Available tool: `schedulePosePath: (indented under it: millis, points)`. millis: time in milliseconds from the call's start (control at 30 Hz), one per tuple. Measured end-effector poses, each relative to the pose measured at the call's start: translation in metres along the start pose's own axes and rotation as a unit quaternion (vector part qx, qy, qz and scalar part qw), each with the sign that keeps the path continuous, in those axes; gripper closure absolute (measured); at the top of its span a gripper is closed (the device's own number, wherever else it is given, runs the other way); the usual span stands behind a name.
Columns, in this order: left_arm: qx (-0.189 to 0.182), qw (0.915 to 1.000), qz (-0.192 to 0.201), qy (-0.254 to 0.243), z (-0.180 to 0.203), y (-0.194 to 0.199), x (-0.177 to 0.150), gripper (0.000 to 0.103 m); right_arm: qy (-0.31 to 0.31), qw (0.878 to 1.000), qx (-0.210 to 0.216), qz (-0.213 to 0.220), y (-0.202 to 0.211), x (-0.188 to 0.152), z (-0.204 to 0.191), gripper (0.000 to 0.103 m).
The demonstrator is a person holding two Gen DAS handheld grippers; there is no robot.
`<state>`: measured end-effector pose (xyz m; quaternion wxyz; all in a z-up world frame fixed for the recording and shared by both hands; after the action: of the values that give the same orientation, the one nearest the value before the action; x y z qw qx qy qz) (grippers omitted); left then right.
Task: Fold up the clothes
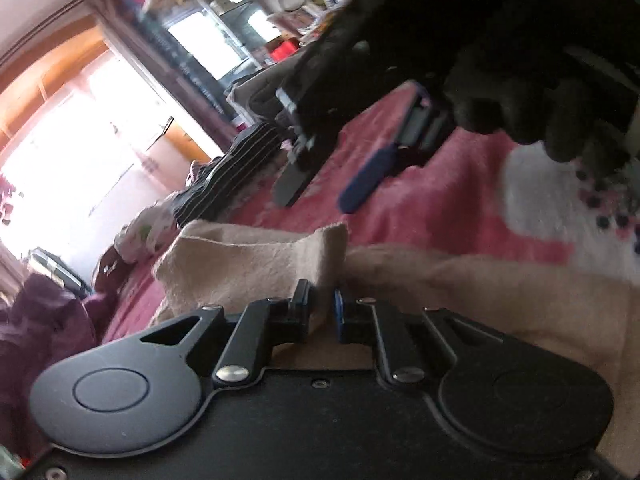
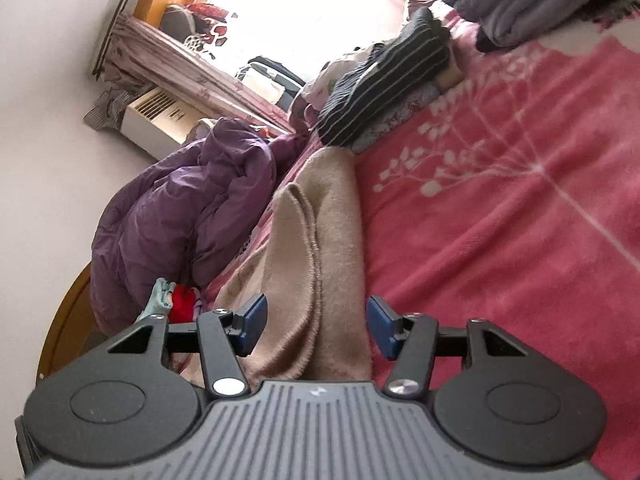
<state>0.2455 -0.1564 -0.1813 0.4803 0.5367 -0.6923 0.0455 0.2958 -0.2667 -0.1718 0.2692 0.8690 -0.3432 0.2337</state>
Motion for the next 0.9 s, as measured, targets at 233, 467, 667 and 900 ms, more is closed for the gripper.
schedulePosePath:
  millis: [233,467,667,900]
  points:
    - [-0.053,0.9975,-0.020,0.043,-0.006,0.006,-0.010,0.085,0.090,0.994,-0.041,-0.040,-0.017,-0.019,-0.008,0.067]
    - [0.000,0.9371,-0.006,0.349,-0.123,0.009,-0.017,0.068,0.179,0.979,-0.081,-0.051,-0.019,-0.030,-0.016,0.073]
    - [-0.050,0.8591,-0.033,0.508,-0.144,-0.029,-0.047,0.068,0.199,0.975,-0.088,-0.051,-0.020,-0.032,-0.018,0.073]
    - [-0.102,0.8107,-0.021,0.576,-0.139,-0.041,-0.046,0.087,0.202,0.974,-0.085,-0.053,-0.016,-0.030,-0.020,0.073]
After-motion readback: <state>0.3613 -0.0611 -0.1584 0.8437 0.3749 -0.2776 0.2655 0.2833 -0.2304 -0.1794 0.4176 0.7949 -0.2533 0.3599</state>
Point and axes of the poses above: each gripper's, at about its wrist camera, not at the fingertips, and y roughly against the way its jaws point, z to its right, x to its top, the point moved 10 cm from there along -y, roughly the way its jaws point, and after that the axes turned 4 degrees about y, right-handed, at the moved point
